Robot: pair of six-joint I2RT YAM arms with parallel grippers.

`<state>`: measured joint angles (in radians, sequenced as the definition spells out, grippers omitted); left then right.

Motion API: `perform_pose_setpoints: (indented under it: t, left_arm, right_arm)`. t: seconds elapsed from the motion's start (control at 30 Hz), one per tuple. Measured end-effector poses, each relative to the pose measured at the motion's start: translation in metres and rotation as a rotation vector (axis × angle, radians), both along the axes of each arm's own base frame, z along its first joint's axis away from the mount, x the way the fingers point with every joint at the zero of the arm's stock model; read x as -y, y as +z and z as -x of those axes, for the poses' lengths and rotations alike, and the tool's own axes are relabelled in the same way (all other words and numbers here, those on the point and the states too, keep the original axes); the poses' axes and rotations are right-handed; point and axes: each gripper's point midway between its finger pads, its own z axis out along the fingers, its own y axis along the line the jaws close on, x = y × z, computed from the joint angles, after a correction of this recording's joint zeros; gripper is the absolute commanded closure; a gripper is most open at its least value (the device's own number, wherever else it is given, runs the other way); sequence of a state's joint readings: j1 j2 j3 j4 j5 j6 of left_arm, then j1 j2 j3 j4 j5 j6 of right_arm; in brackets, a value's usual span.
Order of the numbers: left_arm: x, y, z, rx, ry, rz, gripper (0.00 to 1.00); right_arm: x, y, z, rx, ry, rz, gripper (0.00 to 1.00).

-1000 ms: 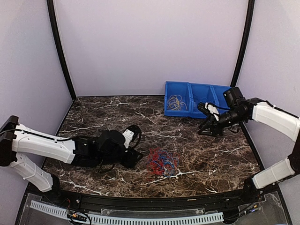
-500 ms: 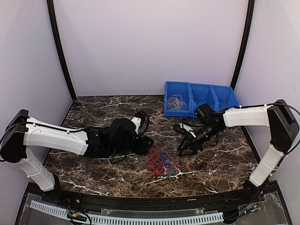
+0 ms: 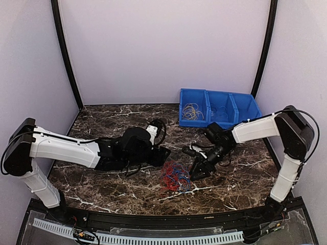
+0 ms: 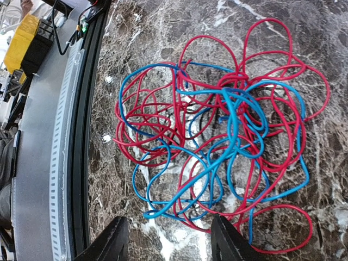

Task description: Untangle the cables

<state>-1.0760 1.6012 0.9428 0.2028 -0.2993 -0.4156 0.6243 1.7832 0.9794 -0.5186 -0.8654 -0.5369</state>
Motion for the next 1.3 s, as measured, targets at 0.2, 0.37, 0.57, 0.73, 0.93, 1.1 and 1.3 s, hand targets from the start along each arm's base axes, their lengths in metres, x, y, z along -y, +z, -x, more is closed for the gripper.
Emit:
perform_pose_setpoints:
  t: [0.2,0.37,0.57,0.73,0.93,1.1,1.3]
  left_arm:
    - [0.001,-0.002,-0.001,0.003,0.001,0.003,0.38]
    - [-0.009,-0.016,0.003,-0.013,0.012,-0.016,0.38]
    - [-0.018,-0.018,0.007,-0.009,0.017,-0.018,0.37]
    - [-0.017,-0.013,0.019,0.034,-0.084,-0.008,0.35]
    - [-0.007,-0.014,0.034,0.078,-0.217,0.018,0.32]
    - [0.014,0.007,0.036,0.176,-0.291,0.105,0.30]
    - [0.043,0.011,0.031,0.267,-0.321,0.198,0.36]
  right_arm:
    - [-0.014,0.002,0.005,-0.053,0.034,-0.034,0.45]
    - [-0.022,0.010,0.007,-0.073,0.050,-0.067,0.78]
    - [-0.026,0.009,0.009,-0.112,0.046,-0.055,1.00]
    - [-0.025,0.023,0.010,-0.095,0.061,-0.057,1.00]
    - [-0.037,0.080,0.003,-0.031,0.099,-0.151,1.00]
    - [-0.050,0.119,-0.001,-0.008,0.128,-0.223,1.00]
    - [-0.056,0.140,0.003,-0.015,0.152,-0.256,1.00]
